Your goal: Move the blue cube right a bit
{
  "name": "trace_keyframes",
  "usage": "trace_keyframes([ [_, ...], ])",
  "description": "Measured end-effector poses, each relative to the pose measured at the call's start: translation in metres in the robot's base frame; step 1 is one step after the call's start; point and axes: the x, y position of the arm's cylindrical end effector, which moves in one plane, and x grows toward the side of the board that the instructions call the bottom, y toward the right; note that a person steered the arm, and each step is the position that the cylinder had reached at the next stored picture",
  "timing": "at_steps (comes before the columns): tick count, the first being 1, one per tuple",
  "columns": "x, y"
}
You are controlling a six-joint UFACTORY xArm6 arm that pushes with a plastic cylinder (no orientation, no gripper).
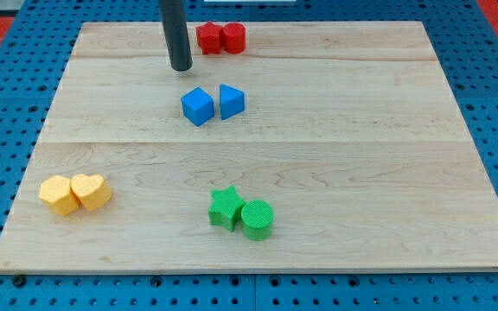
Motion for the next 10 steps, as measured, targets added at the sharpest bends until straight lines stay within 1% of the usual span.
trace_keyframes([
  [2, 0.0, -0.009],
  [4, 0.015, -0.008],
  [6, 0.06, 0.027],
  [7, 0.056, 0.01],
  [8, 0.076, -0.006],
  [9, 0.087, -0.02],
  [10, 0.099, 0.027],
])
